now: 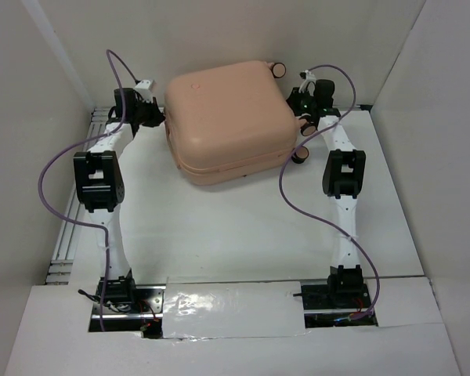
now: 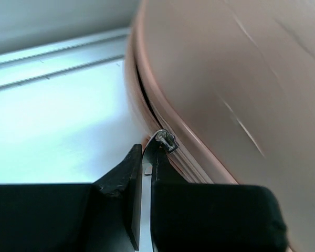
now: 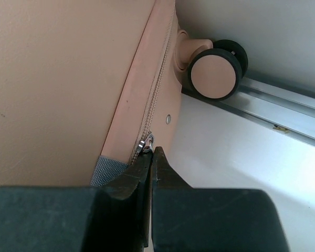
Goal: Pack the luggage
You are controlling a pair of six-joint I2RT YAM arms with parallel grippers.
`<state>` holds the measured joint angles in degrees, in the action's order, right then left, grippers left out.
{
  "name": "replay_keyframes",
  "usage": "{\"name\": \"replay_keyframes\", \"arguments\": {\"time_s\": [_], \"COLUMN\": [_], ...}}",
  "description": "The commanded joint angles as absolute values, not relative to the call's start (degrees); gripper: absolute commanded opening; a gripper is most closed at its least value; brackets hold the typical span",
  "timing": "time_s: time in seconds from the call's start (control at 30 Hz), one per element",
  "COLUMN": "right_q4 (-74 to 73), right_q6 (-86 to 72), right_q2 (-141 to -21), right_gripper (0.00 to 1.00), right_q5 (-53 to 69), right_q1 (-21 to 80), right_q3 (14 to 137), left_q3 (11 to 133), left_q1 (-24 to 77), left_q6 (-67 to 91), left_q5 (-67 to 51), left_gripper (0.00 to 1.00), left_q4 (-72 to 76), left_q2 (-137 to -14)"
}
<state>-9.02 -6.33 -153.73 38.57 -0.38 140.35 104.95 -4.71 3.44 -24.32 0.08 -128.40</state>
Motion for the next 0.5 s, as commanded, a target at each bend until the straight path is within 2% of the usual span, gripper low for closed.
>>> {"name": "replay_keyframes", "arguments": {"time_s": [0.0,0.27,0.47], "right_q4": [6.5,8.2,13.2], "right_q6": [-8.1,-11.1,-12.2], "right_q2": [-159.1,-158.3,-146.6], "right_gripper": [0.0,0.0,0.0], "right_q5": [28.5,29.2,28.8], "right_q1": [-0.9,1.8,5.4], "right_q3": [142.4,140.7,124.1], "left_q3": [114.8,125.7,125.5], "left_q1": [-6.4,-4.7,-4.1], "left_q6": [4.8,6.4,8.6], "left_q5": [-15.4,-13.4,-12.7], "left_gripper": [0.0,0.0,0.0], "left_q4": [9.8,8.7,11.7], "left_q2": [-130.3,-138.3,-141.4]}}
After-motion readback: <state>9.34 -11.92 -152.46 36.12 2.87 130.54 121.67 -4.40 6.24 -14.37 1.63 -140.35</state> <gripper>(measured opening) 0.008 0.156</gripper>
